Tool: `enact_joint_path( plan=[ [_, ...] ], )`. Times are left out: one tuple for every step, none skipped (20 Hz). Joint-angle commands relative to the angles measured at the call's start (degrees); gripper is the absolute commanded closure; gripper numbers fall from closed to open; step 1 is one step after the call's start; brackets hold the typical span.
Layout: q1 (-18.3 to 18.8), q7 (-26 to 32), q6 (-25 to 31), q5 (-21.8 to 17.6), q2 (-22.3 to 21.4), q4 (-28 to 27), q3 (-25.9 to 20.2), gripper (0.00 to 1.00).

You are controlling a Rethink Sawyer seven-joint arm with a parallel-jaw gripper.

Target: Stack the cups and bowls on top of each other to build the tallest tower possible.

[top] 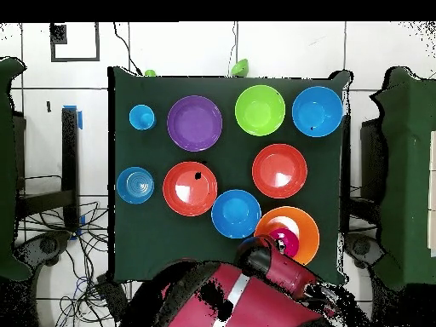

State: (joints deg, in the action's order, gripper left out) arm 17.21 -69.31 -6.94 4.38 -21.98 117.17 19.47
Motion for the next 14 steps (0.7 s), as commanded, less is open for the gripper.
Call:
enact_joint_path(
  plan=[
    [-3.64,-7.16,1.75,-1.43,1.15,-7.48,-0.22,0.00],
    [-4.19,-6.80,2.84,-1.37,0.66,-7.86,0.42,0.00],
    [-4.39,-6.69,3.48,-1.45,0.18,-7.92,0.69,0.00],
    [-5.15,-6.29,5.62,-1.28,-1.02,-7.99,1.53,0.00],
    [-5.59,-6.13,7.10,-1.21,-1.95,-7.89,2.04,0.00],
    [-6.90,-5.53,10.59,-0.95,-3.94,-7.86,3.63,0.00],
    [-7.60,-5.13,13.13,-0.95,-5.35,-7.86,4.54,0.00],
    [-9.03,-4.31,18.19,-0.91,-7.93,-8.23,6.31,0.00],
    [-10.18,-3.86,22.13,-0.99,-9.33,-8.97,7.73,0.00],
    [-11.32,-3.41,26.07,-1.07,-10.73,-9.71,9.14,0.00],
    [-11.89,-3.28,28.17,-1.30,-11.54,-10.22,9.89,0.00],
    [-12.72,-3.04,31.43,-1.60,-12.28,-11.29,11.09,0.00],
    [-12.98,-2.98,32.91,-2.04,-12.68,-11.82,11.43,0.00],
    [-14.03,-2.92,35.27,-2.49,-12.62,-12.98,12.90,0.00]
  ],
)
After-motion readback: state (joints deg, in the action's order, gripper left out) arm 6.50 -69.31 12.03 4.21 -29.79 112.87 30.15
